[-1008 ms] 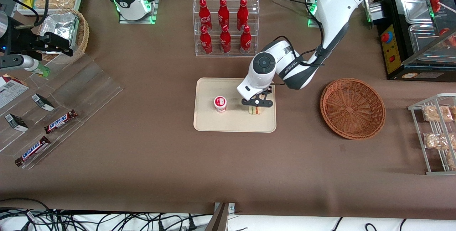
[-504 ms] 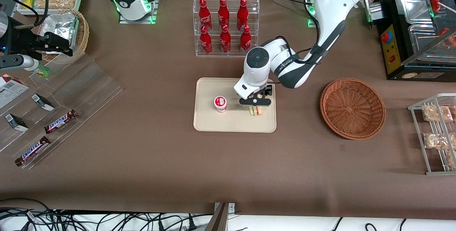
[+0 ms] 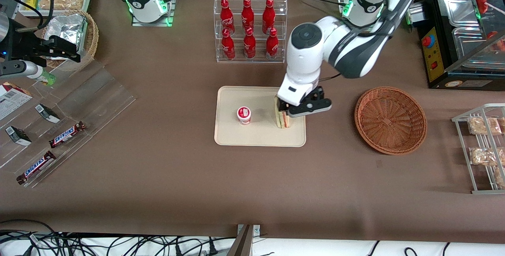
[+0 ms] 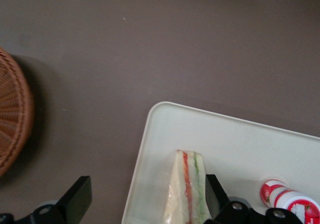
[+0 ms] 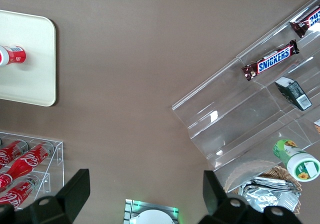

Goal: Place sandwich from basket to tray

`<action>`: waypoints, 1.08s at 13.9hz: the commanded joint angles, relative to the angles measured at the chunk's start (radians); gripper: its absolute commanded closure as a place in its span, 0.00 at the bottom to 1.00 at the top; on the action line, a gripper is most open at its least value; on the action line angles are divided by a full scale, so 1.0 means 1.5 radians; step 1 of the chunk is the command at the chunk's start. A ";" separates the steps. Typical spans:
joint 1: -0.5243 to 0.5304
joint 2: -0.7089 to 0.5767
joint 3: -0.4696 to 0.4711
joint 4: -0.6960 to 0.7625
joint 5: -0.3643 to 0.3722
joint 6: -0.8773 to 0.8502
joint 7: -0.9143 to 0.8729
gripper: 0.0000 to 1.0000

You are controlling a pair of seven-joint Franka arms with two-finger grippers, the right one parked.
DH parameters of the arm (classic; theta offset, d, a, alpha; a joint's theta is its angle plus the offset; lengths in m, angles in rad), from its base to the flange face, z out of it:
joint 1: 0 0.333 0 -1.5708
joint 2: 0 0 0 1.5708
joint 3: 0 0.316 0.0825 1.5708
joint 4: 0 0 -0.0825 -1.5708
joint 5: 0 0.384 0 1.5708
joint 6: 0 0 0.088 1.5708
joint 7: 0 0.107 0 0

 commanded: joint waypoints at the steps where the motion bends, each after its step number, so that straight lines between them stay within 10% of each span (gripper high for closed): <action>1: 0.022 -0.068 -0.002 0.009 -0.029 -0.074 -0.015 0.00; 9: 0.114 -0.113 0.002 0.111 -0.121 -0.231 0.106 0.00; 15: 0.121 -0.181 0.150 0.078 -0.250 -0.229 0.351 0.00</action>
